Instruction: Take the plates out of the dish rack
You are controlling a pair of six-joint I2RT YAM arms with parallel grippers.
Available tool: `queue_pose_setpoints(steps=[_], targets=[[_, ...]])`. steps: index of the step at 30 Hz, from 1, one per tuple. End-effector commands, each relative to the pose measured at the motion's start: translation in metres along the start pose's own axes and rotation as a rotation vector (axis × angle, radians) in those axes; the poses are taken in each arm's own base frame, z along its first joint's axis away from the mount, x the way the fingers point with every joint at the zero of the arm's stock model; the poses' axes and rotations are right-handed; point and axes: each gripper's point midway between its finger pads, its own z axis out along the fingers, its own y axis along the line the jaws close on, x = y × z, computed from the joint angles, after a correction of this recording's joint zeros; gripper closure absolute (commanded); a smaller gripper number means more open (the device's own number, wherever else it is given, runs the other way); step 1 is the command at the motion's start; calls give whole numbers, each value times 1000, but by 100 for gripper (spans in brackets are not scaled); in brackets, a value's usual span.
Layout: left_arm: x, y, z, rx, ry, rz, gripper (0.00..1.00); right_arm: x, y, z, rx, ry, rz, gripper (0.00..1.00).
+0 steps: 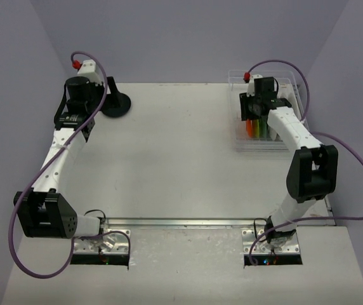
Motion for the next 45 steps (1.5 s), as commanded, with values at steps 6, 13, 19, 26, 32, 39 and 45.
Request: queue_pose_setpoints(steps=[6, 13, 19, 26, 32, 39, 45], targets=[[19, -6, -2, 28, 51, -28, 20, -16, -9, 12, -11, -25, 100, 56], [20, -9, 0, 44, 58, -39, 20, -7, -8, 29, -61, 11, 146, 63], [25, -7, 1, 35, 69, -42, 20, -10, -8, 31, -99, 11, 180, 79], [34, -5, 6, 31, 90, -48, 19, -20, -29, 21, -123, 0, 257, 100], [46, -7, 13, 49, 124, -50, 12, -43, -32, -7, -251, -63, 339, 100], [52, -23, 18, 138, 157, -82, 0, -83, -7, -56, -483, -152, 310, 100], [44, -69, 1, 393, 174, -158, 3, -94, 37, -102, -719, -216, 164, 100]])
